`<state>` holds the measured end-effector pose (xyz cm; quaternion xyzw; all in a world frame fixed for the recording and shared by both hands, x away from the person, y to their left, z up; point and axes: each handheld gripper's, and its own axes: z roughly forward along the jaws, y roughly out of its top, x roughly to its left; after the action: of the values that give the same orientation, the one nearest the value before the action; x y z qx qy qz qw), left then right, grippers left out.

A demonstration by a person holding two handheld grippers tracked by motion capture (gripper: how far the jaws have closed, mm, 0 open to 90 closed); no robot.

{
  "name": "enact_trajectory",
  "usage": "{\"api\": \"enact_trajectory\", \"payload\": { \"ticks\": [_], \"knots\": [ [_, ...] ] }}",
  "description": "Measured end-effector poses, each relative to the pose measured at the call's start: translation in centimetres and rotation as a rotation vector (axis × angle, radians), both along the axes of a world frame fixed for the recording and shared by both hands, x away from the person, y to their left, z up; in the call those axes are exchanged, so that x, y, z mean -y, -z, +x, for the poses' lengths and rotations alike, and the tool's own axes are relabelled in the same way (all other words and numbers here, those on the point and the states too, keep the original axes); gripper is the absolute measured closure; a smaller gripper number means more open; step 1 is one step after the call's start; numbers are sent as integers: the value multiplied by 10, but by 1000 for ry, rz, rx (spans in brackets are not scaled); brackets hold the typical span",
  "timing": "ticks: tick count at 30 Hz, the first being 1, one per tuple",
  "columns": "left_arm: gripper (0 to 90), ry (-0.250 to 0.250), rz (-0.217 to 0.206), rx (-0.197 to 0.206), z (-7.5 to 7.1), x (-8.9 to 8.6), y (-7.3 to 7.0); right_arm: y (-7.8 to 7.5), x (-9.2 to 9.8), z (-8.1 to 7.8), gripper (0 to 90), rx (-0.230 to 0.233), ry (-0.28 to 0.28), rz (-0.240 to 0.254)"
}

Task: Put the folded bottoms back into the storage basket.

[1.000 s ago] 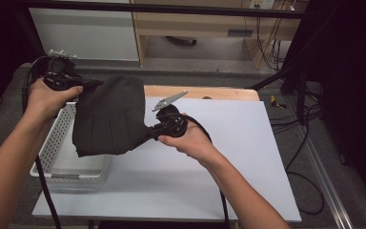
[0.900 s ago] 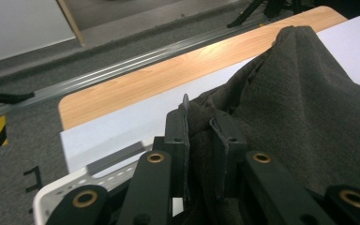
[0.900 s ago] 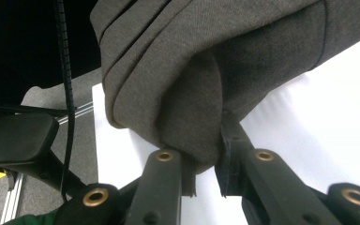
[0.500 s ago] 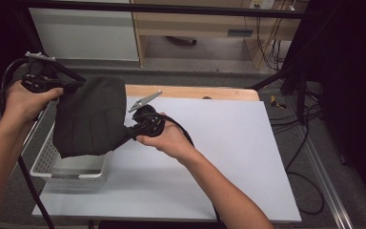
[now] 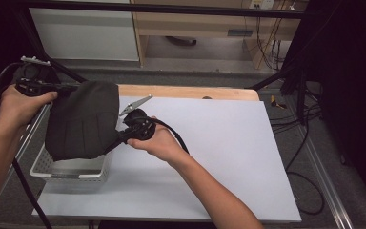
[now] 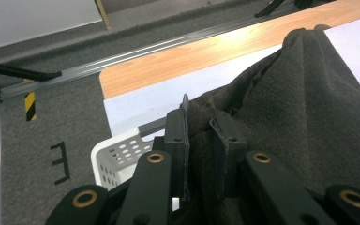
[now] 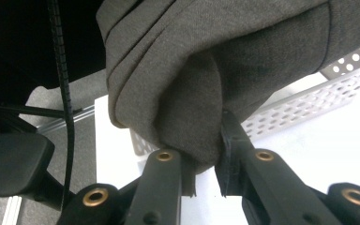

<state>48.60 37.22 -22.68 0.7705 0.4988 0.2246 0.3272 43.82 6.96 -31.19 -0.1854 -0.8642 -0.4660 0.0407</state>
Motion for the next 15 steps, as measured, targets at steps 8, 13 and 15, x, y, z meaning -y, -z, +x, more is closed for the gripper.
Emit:
{"api": "enact_trajectory", "payload": {
  "ticks": [8, 13, 15],
  "knots": [
    [785, -18, 17, -13, -1, -5, 1, 5, -11, 0, 804, -13, -4, 4],
    [784, -28, 26, -16, -2, -6, -1, 9, -16, 1, 804, -24, -7, 3],
    [784, -30, 29, -17, -3, -7, -1, 10, -18, 1, 804, -29, -9, 3]
  ]
}}
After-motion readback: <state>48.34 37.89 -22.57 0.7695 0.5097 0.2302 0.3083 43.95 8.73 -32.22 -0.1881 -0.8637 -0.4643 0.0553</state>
